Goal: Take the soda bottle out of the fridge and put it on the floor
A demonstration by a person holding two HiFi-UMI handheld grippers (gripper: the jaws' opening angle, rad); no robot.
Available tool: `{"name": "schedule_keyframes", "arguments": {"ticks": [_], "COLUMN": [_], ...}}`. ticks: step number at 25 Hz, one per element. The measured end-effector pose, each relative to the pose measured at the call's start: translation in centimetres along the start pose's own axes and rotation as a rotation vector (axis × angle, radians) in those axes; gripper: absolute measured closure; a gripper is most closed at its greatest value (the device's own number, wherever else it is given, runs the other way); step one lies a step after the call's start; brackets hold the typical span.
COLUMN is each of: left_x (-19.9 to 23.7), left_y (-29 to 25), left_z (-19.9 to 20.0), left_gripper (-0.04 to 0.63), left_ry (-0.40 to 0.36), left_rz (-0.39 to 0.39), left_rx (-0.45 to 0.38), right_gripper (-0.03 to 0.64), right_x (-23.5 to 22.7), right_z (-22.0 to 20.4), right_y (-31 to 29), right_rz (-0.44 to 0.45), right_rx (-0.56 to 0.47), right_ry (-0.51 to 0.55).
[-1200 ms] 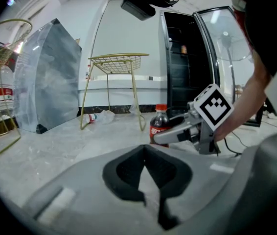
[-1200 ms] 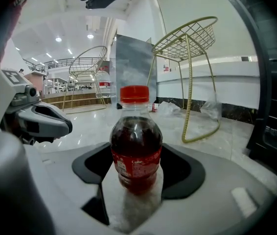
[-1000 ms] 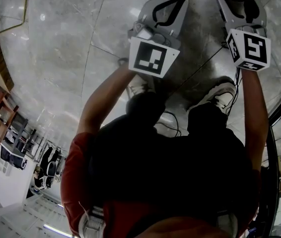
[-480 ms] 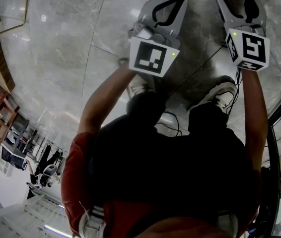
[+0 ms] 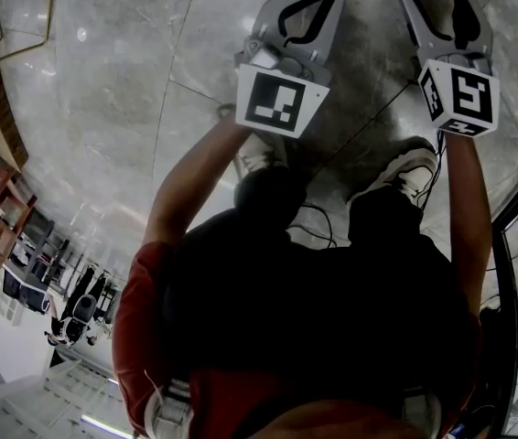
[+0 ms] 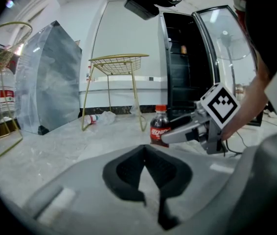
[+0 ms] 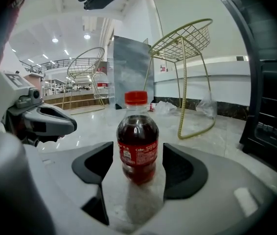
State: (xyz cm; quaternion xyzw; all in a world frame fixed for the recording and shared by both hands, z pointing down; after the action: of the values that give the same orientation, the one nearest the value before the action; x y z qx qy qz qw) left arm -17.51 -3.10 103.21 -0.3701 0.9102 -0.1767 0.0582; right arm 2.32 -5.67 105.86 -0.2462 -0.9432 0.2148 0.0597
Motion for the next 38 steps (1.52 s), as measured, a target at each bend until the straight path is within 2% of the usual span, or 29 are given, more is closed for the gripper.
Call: {"name": "schedule_keyframes", "arguments": {"ticks": [14, 19, 23, 27, 38], "left_x": [-0.1, -0.3, -0.7, -1.1, -1.0], "left_y": [0.7, 1.3, 1.8, 2.0, 2.3], "left_z": [-0.3, -0.4, -1.0, -1.5, -1.9], "left_gripper": [0.595, 0.595, 0.596, 0.595, 0.597], "left_ry": [0.001, -0.005, 0.009, 0.004, 0.011], "left_rz": [0.008, 0.004, -0.008, -0.018, -0.014], "left_rx": [0.0, -0.014, -0.009, 0.001, 0.007], "right_gripper": [0.316, 0.316, 0.316, 0.316, 0.316], "right_x": [2.4, 4.2, 5.2, 5.2, 5.5], "right_z": [-1.9, -1.9, -2.1, -2.3, -2.5], "right_y": [3.7, 4.8, 4.9, 4.8, 4.6], "right_rz": [-0.001, 0.038, 0.085, 0.083, 0.101], "right_rx": [0.021, 0.001, 0.015, 0.013, 0.026], "right_ry": [-0.041, -0.063, -0.019, -0.054, -0.043]}}
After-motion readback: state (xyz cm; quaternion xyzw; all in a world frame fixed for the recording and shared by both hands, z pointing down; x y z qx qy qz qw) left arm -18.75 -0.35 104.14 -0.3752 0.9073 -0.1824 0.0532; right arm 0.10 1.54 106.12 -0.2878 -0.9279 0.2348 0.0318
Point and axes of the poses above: the fingertips, and each gripper's own axes: y backward along the fingers, x to its left, z out of its top, the point moved 9 cm from there along y, backward along the fingers, and after that the axes turned 4 degrees about y, right-handed, at the moved point
